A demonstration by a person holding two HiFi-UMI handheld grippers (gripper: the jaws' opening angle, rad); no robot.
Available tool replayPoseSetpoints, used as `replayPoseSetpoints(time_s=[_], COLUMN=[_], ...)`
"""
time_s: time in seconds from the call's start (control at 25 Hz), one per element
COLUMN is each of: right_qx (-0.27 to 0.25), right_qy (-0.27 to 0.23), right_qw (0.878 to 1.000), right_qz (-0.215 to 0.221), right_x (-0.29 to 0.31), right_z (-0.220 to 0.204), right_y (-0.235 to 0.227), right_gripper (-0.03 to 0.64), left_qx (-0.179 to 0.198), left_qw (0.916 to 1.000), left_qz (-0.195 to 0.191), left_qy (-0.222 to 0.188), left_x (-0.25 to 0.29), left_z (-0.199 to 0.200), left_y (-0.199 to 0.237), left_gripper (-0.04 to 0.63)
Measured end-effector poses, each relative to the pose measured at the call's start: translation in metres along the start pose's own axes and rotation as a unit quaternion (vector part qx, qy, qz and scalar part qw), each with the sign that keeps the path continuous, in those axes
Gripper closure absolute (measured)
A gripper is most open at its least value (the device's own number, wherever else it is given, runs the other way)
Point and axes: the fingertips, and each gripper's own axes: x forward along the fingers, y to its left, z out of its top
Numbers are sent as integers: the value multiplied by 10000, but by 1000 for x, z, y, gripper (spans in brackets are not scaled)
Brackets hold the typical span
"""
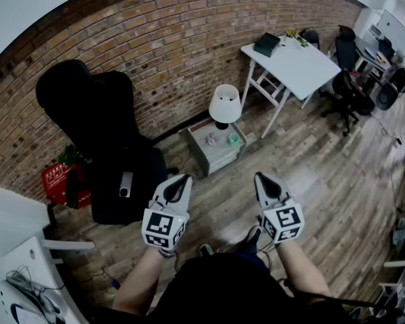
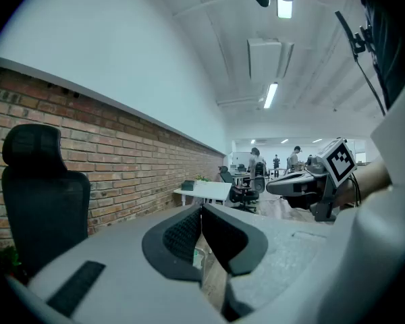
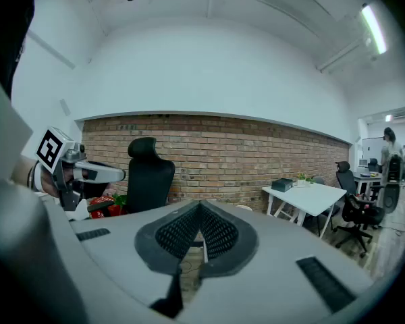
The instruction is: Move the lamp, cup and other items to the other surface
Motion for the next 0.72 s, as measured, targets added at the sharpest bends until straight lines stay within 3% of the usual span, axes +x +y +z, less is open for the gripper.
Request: replayPoseSetpoints(time_s=[0.4,0.6,0.68,0.72], right_qx=[-19,143,127,116], right_qy=[109,273,296,286], right_qw=[9999,9994,9994,9995], right_qz=[-36,-138,-95,-58], right_x=[11,7,8,10], right_z=[5,-6,-11,-12], right_y=[-6,-29,-42,-49], right_gripper=[614,609,593,547], left_qx=[-148,-529,-632,-638], left_qw=[9999,9981,9974,9974], left_qz=[-75,-212,-270,-290], left_qy=[6,-226,-225,-166], left_x=[16,37,51,60], left_z=[-2,-9,-14,-17], left_y=[12,10,5,1], left_gripper=[588,583,471,416])
